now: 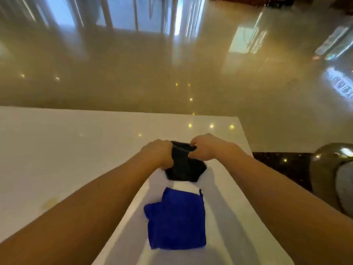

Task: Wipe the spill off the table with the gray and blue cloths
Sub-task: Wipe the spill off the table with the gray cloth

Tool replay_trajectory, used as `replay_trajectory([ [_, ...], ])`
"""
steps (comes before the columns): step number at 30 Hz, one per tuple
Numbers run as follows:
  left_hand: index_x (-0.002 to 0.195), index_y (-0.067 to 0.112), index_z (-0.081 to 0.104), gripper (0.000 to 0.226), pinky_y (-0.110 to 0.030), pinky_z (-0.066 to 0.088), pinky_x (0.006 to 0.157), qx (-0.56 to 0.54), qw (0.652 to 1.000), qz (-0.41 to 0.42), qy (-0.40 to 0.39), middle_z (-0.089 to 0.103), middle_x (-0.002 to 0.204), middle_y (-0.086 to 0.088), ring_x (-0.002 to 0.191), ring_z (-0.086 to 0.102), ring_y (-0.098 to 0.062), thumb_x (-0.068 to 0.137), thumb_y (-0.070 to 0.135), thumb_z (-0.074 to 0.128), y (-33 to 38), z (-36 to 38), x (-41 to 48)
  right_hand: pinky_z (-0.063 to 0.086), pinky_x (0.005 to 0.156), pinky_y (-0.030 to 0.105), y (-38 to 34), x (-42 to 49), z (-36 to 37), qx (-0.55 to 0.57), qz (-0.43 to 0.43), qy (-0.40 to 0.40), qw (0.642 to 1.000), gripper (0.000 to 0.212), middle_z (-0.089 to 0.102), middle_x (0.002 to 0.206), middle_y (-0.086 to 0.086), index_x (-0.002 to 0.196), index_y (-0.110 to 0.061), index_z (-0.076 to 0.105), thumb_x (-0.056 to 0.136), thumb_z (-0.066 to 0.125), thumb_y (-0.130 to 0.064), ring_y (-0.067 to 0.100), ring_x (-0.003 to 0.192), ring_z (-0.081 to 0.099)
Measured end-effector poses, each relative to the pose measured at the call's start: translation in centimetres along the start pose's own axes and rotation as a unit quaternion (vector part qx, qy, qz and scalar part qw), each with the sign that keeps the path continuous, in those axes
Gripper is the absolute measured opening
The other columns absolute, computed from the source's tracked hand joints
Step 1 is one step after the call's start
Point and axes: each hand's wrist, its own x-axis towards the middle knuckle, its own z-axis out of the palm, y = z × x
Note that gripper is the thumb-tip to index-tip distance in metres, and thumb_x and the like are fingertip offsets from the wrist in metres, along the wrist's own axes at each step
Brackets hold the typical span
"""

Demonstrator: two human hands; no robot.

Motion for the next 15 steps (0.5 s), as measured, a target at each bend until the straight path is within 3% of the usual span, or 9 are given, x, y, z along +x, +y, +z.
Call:
replay_trajectory([
  [4, 0.150, 0.012, 0.027, 0.068, -0.044, 0.049, 0.095, -0.164, 0.981, -0.066, 0.076, 0.047, 0.134, -0.018, 0.117, 0.051, -0.035, 0.093, 0.029, 0.061, 0.4, 8.5, 2.3, 0.048, 0.103, 0.053, 1.4, 3.1, 8.6, 0.072, 0.087, 0.050, 0.992, 0.083, 0.043, 0.145, 0.019, 0.161, -0.024, 0.017, 0.095, 0.061, -0.048, 0.040, 0.128, 0.047],
  [6, 0.149, 0.009, 0.026, 0.069, -0.043, 0.044, 0.097, -0.220, 0.962, -0.107, 0.122, 0.043, 0.136, -0.019, 0.119, 0.045, -0.035, 0.094, 0.035, 0.059, 1.1, 11.1, 3.7, 0.044, 0.103, 0.053, 1.5, 4.8, 11.6, 0.128, 0.122, 0.077, 0.981, 0.091, 0.038, 0.147, 0.021, 0.163, -0.021, 0.009, 0.095, 0.060, -0.054, 0.042, 0.132, 0.041],
  [10, 0.136, 0.008, 0.041, 0.056, -0.041, 0.047, 0.096, -0.340, 0.904, -0.162, 0.203, 0.046, 0.129, -0.017, 0.116, 0.049, -0.032, 0.090, 0.025, 0.067, 0.8, 13.3, 6.0, 0.048, 0.093, 0.049, 0.8, 7.2, 14.1, 0.272, 0.165, 0.158, 0.935, 0.078, 0.043, 0.138, 0.021, 0.152, -0.014, 0.031, 0.091, 0.072, -0.040, 0.040, 0.123, 0.048],
  [12, 0.126, 0.008, 0.048, 0.048, -0.037, 0.053, 0.083, -0.405, 0.877, -0.165, 0.200, 0.057, 0.117, -0.015, 0.102, 0.058, -0.028, 0.085, 0.019, 0.070, 1.1, 13.1, 6.7, 0.051, 0.079, 0.042, 1.3, 7.3, 13.9, 0.377, 0.183, 0.184, 0.889, 0.061, 0.056, 0.130, 0.021, 0.138, -0.008, 0.045, 0.088, 0.076, -0.024, 0.035, 0.106, 0.059],
  [14, 0.119, 0.007, 0.052, 0.043, -0.031, 0.052, 0.063, -0.468, 0.851, -0.176, 0.162, 0.061, 0.101, -0.011, 0.077, 0.058, -0.019, 0.081, 0.017, 0.070, 0.4, 12.8, 7.0, 0.049, 0.068, 0.035, 1.3, 6.8, 13.7, 0.499, 0.197, 0.168, 0.827, 0.049, 0.065, 0.120, 0.019, 0.130, -0.005, 0.052, 0.087, 0.075, -0.013, 0.028, 0.091, 0.061],
  [15, 0.117, 0.008, 0.055, 0.042, -0.031, 0.052, 0.060, -0.492, 0.840, -0.183, 0.135, 0.061, 0.095, -0.009, 0.072, 0.057, -0.017, 0.078, 0.017, 0.069, 0.3, 12.7, 7.0, 0.050, 0.065, 0.033, 1.5, 6.3, 13.6, 0.546, 0.197, 0.153, 0.800, 0.048, 0.067, 0.115, 0.017, 0.130, -0.004, 0.054, 0.087, 0.075, -0.010, 0.026, 0.087, 0.063],
])
